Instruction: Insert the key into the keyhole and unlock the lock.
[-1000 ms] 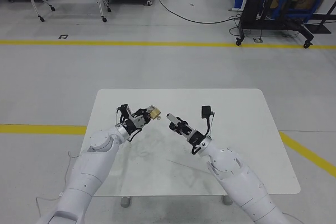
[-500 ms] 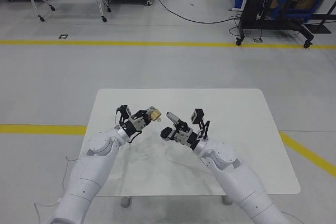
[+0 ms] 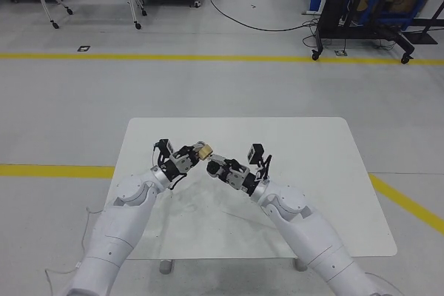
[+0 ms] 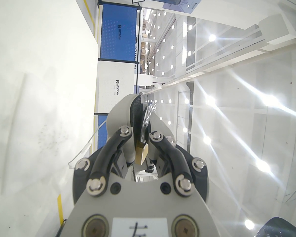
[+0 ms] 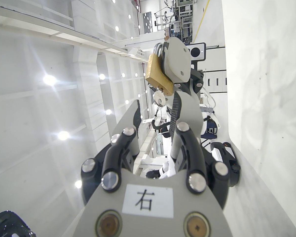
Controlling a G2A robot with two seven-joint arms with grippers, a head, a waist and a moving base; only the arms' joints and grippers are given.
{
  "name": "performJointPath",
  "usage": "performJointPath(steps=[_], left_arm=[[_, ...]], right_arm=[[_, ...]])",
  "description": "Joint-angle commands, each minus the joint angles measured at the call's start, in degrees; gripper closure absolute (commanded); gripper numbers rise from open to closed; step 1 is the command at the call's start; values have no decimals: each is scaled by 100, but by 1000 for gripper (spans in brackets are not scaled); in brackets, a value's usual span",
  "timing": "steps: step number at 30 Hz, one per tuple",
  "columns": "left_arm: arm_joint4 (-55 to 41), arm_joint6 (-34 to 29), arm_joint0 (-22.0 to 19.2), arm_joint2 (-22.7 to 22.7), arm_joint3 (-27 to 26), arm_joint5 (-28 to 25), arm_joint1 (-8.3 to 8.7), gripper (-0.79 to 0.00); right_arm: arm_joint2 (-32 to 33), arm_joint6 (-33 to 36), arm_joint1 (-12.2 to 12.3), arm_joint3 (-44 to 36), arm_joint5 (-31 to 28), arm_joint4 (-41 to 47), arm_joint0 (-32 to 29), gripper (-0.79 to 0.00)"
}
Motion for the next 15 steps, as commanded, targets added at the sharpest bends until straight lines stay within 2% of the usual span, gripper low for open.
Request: performJointPath(steps=[1,7,13,15], left_arm=[[-2,-2,-6,4,11,8,-2,0],[-7,-30,-40,29,51,22,-11,0],[38,-96,-85,64,93,17,-17,0],[48,-109,-95,74,107,6,-20,0]], right_arm=[[-5,-48,-5,18,-16,-73,9,-188],[-6,-136,-33,66,-12,-42,15,-160],[2,-189,-61,94,-15,9,15,-9],[6,-198,-71,101,-5,53,12,0]])
